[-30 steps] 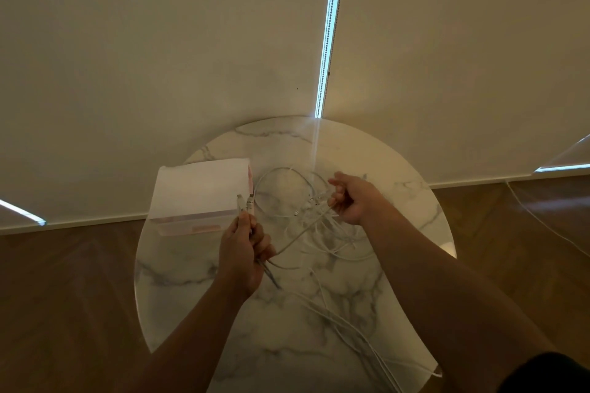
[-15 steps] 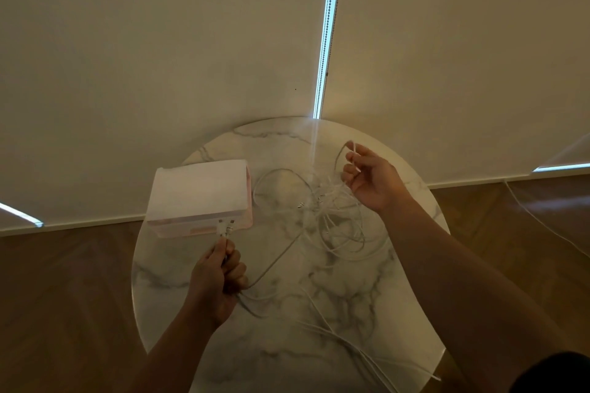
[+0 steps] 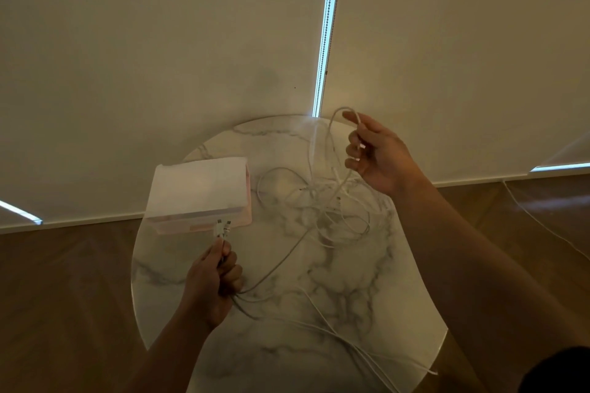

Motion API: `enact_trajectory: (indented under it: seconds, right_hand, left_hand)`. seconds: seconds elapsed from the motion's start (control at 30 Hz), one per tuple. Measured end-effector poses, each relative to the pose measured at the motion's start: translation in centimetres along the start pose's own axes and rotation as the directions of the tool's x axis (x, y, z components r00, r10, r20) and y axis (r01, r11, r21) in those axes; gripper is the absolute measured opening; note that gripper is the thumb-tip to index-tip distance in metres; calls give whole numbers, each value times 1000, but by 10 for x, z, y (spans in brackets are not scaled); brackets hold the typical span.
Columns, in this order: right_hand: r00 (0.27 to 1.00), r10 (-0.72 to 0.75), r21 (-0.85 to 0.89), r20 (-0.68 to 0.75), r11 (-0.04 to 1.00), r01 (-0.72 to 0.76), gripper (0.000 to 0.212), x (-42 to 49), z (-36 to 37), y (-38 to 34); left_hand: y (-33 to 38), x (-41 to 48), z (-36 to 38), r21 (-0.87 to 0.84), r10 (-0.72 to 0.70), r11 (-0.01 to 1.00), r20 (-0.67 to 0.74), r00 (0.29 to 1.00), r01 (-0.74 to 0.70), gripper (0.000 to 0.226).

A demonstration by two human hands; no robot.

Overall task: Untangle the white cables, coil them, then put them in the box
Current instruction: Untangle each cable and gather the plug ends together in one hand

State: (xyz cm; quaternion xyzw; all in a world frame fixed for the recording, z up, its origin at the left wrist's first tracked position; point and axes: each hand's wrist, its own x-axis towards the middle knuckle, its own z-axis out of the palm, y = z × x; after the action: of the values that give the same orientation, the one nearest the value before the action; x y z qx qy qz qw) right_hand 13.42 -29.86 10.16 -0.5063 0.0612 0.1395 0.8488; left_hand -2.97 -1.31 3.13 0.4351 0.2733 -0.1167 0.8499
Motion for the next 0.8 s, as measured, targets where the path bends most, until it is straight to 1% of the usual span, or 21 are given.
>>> enact_trajectory:
  seconds: [0.1, 0.13, 0.17, 0.2, 0.3, 0.37, 0.4, 0.43, 0.53, 0.6, 0.67, 0.73, 0.8]
  right_hand:
    - [967, 175, -140, -186, 969, -203, 38, 3, -6, 6]
    - [957, 201, -152, -211, 960, -235, 39, 4, -7, 7]
    - [957, 207, -141, -203, 961, -238, 37, 4, -8, 5]
    - [968, 189, -100, -165, 973, -207, 33, 4, -6, 0]
    - [1000, 24, 139, 3, 990, -24, 23, 5, 4, -19]
    - [999, -39, 204, 31, 978, 32, 22, 8, 6, -24]
    - [1000, -20, 205, 16, 979, 17, 21, 9, 6, -22]
    - [1000, 28, 200, -3, 979, -27, 20, 10, 5, -19]
    - [979, 201, 185, -35, 964, -192, 36, 7, 0, -4]
    - [972, 234, 162, -33, 961, -225, 38, 3, 0, 4]
    - [974, 217, 122, -57, 970, -209, 32, 3, 3, 7]
    - [972, 162, 8, -169, 987, -163, 20, 5, 6, 11]
    - [946, 86, -202, -312, 967, -154, 10, 4, 6, 26]
  left_hand:
    - [2, -1, 1, 17, -10, 1000, 10, 1000, 10, 38]
    - [2, -1, 0, 21, -13, 1000, 8, 1000, 13, 38]
    - [2, -2, -1, 25, -15, 1000, 3, 1000, 15, 38]
    - [2, -2, -3, 27, -16, 1000, 0, 1000, 16, 38]
    - [-1, -3, -4, 24, -21, 999, 3, 1000, 21, 38]
    - [-2, -2, -4, 28, -25, 999, 4, 1000, 25, 38]
    - [-2, -2, -4, 28, -27, 999, 6, 1000, 26, 38]
    - [-2, -2, -4, 26, -28, 999, 9, 1000, 28, 38]
    - [-2, -1, -4, 16, -28, 999, 12, 1000, 28, 37]
    - [-2, -2, -4, 15, -27, 1000, 9, 1000, 27, 37]
    - [-3, -3, -4, 25, -29, 999, 3, 1000, 29, 37]
    - [-4, -4, -4, 37, -29, 999, 3, 1000, 29, 37]
    - [-4, -5, -3, 41, -31, 999, 7, 999, 31, 37]
